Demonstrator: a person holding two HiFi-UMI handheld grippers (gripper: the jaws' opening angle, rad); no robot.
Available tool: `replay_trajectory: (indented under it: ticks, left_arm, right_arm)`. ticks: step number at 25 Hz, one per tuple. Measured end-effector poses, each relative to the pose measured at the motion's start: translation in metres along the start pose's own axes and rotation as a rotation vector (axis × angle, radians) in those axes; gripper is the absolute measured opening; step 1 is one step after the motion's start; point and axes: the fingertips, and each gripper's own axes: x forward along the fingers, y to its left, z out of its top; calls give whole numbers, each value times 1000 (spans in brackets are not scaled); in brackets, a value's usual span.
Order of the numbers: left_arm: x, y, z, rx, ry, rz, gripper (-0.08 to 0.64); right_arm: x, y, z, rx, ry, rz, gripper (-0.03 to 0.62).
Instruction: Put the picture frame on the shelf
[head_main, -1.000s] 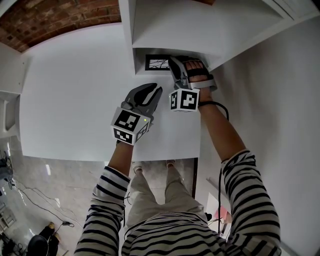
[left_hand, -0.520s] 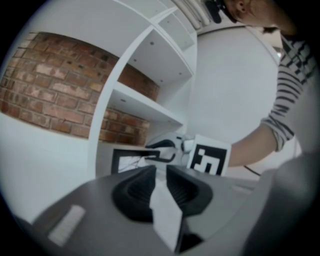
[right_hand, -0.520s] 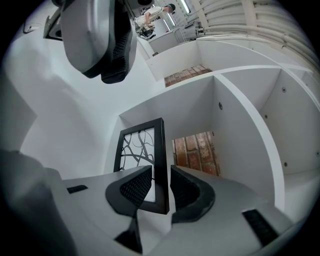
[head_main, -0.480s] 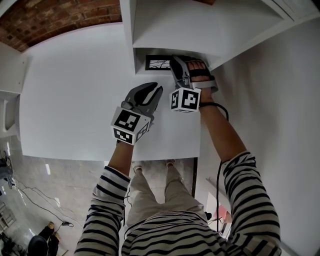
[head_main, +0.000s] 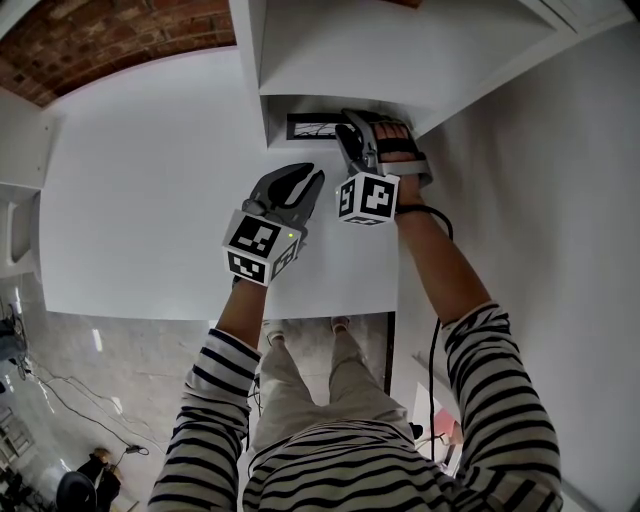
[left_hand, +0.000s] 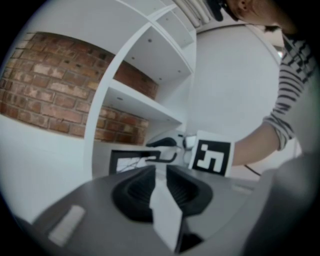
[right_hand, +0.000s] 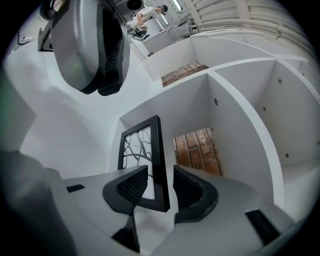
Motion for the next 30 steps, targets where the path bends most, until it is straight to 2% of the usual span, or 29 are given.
replay_trajectory:
  ticks: [8,15,19,24,27,30]
  left_arm:
    - [0,2,0,-18,-9,6,58]
    - [-9,3,11,-102,-64,20,58]
    - [-15,-3,11,-131,-81,15,58]
    - [-24,-13,17,-129,-91,-3,58]
    - [-34,-22,28,-130,-106,-26,57]
    - [-49,-36,42,-133,-122,-60,57]
  right_arm:
    - [-6,0,-2,44,3,14,152]
    - [-32,-9,5,203,-31,22,156]
    - [-57,-6,11,370,-72,37,155]
    - [-88,-12,13,684,-117,46,144]
    - [-112,-22,19,849,-155,54,85]
    - [-138,-28,27,941,-181,64,32]
